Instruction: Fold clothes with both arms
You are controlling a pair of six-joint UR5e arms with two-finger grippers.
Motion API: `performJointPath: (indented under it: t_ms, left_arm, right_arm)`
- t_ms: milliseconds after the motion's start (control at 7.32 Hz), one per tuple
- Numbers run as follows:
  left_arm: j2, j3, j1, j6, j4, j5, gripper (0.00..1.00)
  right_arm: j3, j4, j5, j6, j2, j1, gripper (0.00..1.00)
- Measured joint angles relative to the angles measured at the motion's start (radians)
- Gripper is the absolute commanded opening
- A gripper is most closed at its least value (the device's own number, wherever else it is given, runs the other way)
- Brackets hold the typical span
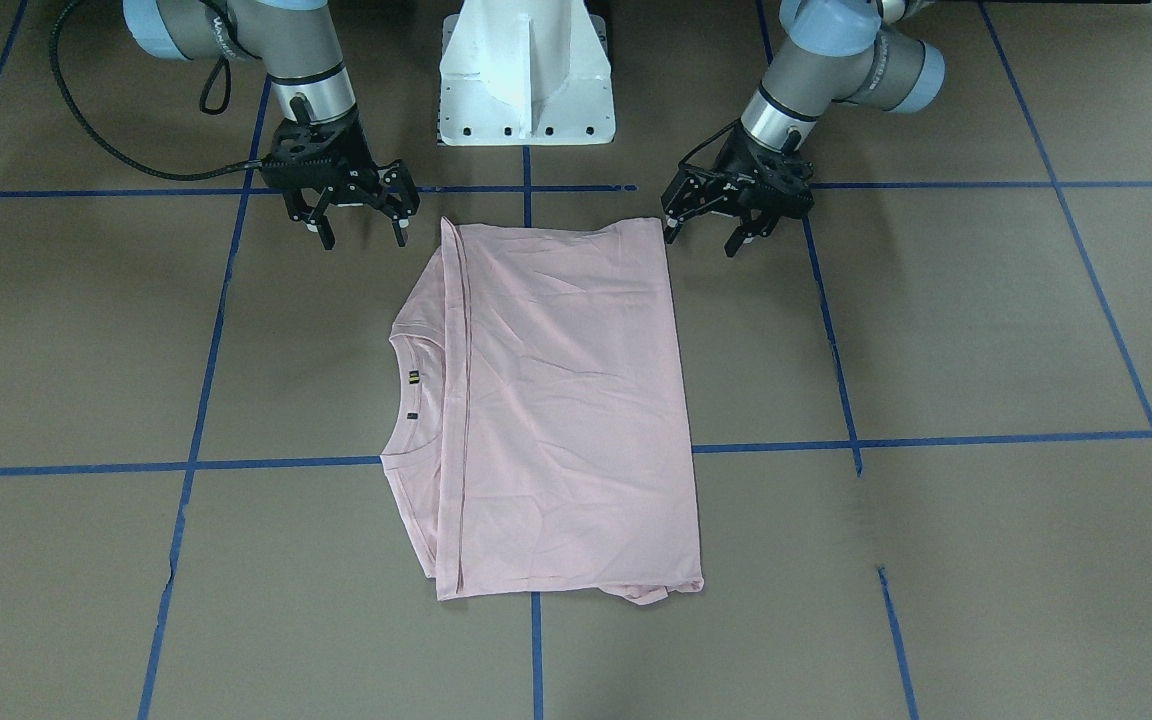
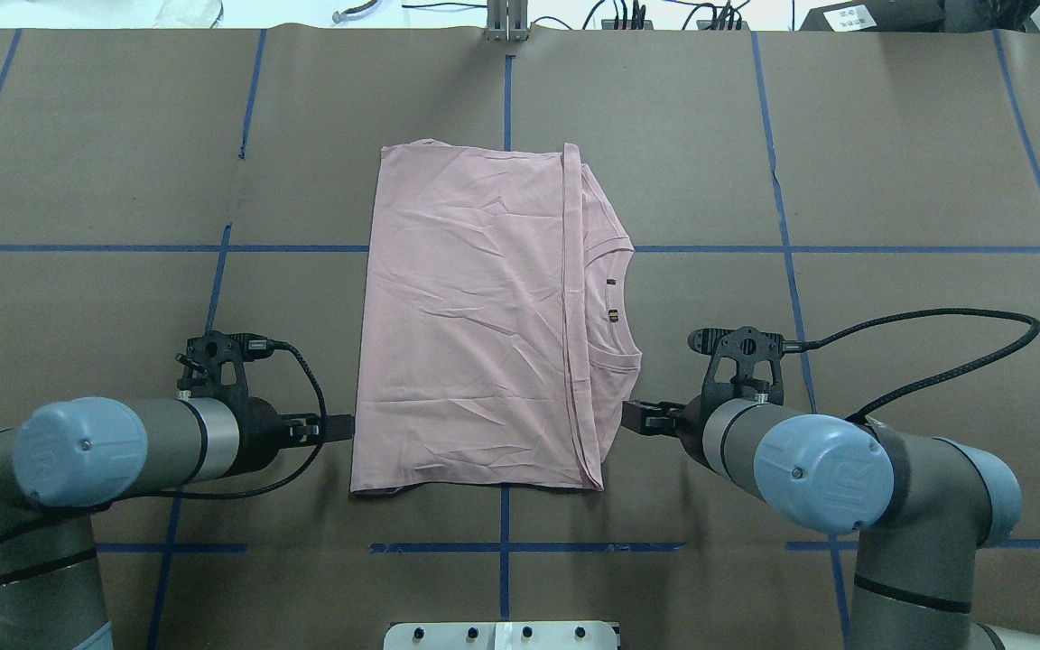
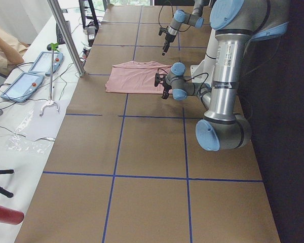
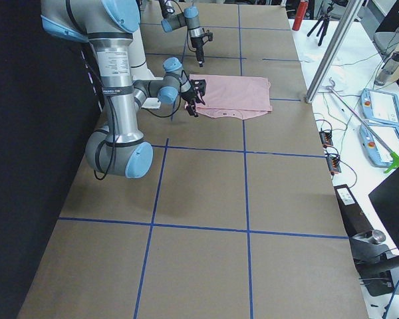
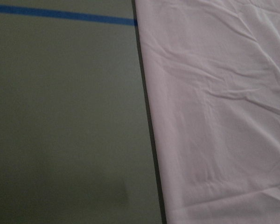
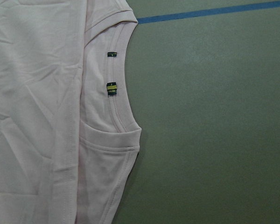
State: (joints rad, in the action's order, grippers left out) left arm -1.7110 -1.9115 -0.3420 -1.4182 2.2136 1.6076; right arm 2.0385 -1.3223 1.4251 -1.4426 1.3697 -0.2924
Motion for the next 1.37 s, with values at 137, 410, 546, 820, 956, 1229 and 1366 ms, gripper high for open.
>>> performJointPath:
  t_ms: [137, 410, 546, 820, 956, 1229, 1366]
  left_arm:
    - [-0.027, -0.004, 0.029, -0.07, -0.062, -0.029, 0.63]
    - [-0.075, -0.003, 0.057, -0.159, -0.144, -0.045, 0.63]
    - [-0.084, -0.001, 0.071, -0.184, -0.156, -0.047, 0.63]
    - [-0.09, 0.004, 0.089, -0.203, -0.162, -0.047, 0.63]
    - [-0.092, 0.006, 0.098, -0.205, -0.162, -0.047, 0.63]
    - [-0.094, 0.009, 0.118, -0.206, -0.163, -0.047, 0.46]
    - [-0.095, 0.009, 0.123, -0.21, -0.163, -0.047, 0.09]
  right_arm:
    - [-0.001, 0.0, 0.0, -0.002, -0.002, 0.0, 1.0]
    - [-0.001, 0.0, 0.0, -0.002, -0.005, 0.0, 1.0]
    - [-0.001, 0.0, 0.0, -0.002, -0.007, 0.001, 1.0]
    - [-0.001, 0.0, 0.0, -0.002, -0.007, 0.001, 1.0]
    - [-0.001, 0.0, 0.0, -0.002, -0.007, 0.001, 1.0]
    - [-0.001, 0.0, 0.0, -0.002, -0.008, 0.001, 1.0]
    - [-0.001, 0.0, 0.0, -0.002, -0.008, 0.001, 1.0]
